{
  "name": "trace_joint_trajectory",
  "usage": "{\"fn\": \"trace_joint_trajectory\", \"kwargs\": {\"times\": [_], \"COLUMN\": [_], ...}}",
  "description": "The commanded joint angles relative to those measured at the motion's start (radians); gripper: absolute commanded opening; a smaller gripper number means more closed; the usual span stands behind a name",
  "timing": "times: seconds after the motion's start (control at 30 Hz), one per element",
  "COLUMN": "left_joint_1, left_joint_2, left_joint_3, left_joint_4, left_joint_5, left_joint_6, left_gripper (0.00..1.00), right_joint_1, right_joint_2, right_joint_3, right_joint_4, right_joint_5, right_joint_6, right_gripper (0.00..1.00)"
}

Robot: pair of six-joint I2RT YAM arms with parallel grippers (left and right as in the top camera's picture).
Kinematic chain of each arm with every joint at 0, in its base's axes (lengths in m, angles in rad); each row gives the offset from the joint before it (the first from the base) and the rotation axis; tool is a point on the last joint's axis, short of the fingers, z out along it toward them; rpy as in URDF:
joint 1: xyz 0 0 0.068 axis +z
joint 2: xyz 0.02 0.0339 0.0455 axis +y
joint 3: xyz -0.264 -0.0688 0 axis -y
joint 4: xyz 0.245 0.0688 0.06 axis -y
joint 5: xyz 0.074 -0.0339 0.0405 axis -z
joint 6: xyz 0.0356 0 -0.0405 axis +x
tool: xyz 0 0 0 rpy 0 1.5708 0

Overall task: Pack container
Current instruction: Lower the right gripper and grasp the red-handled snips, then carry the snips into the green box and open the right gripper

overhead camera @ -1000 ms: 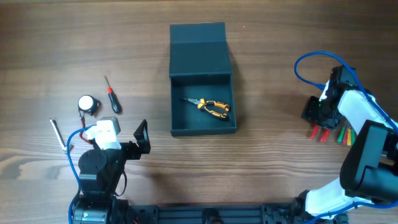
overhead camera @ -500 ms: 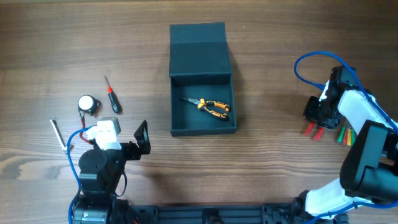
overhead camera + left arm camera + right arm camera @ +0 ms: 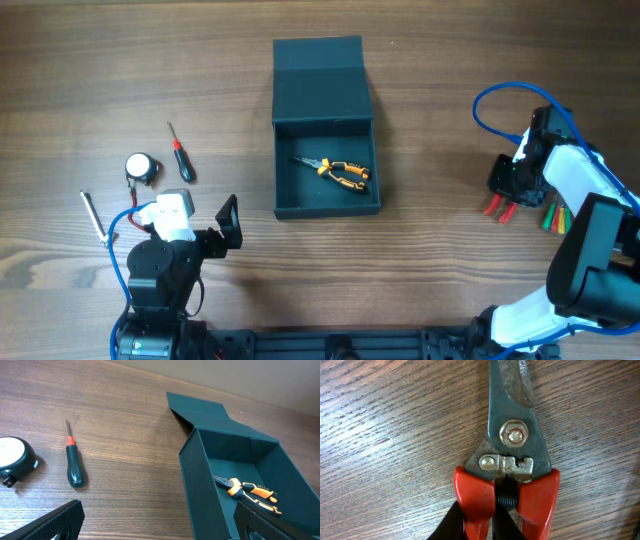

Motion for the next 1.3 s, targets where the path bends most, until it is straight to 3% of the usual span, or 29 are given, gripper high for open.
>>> {"fn": "trace_joint_trajectory", "kwargs": {"times": [0.0, 0.23, 0.47, 0.73, 0.83, 0.97, 1.27], "left_joint_1": [0.005, 0.005, 0.005, 0.005, 0.005, 0.005, 0.005], "left_joint_2": [0.002, 0.002, 0.002, 0.002, 0.002, 0.002, 0.002], "left_joint_3": [0.021, 0.021, 0.021, 0.021, 0.021, 0.021, 0.021], "left_joint_4": [-0.001, -0.001, -0.001, -0.001, -0.001, -0.001, -0.001], "left_joint_5": [-0.006, -0.006, -0.006, -0.006, -0.006, -0.006, -0.006], "left_joint_6": [-0.013, -0.013, -0.013, -0.013, -0.013, -0.013, -0.013], "left_gripper": [1.00, 1.00, 1.00, 1.00, 1.00, 1.00, 1.00], "right_joint_1": [0.010, 0.093, 0.350, 0.781, 0.872, 0.937, 0.934], "right_joint_2": [0.004, -0.119, -0.241, -0.229, -0.201, -0.111, 0.069], "right_joint_3": [0.037, 0.230, 0.476, 0.531, 0.531, 0.531, 0.531], "right_joint_4": [-0.060, -0.222, -0.339, -0.373, -0.368, -0.353, -0.283], "right_joint_5": [-0.063, -0.060, -0.063, -0.122, -0.123, -0.123, -0.122], "right_joint_6": [-0.047, -0.109, -0.262, -0.782, -0.899, -0.918, -0.922], "right_gripper": [0.04, 0.04, 0.04, 0.04, 0.04, 0.04, 0.04]}}
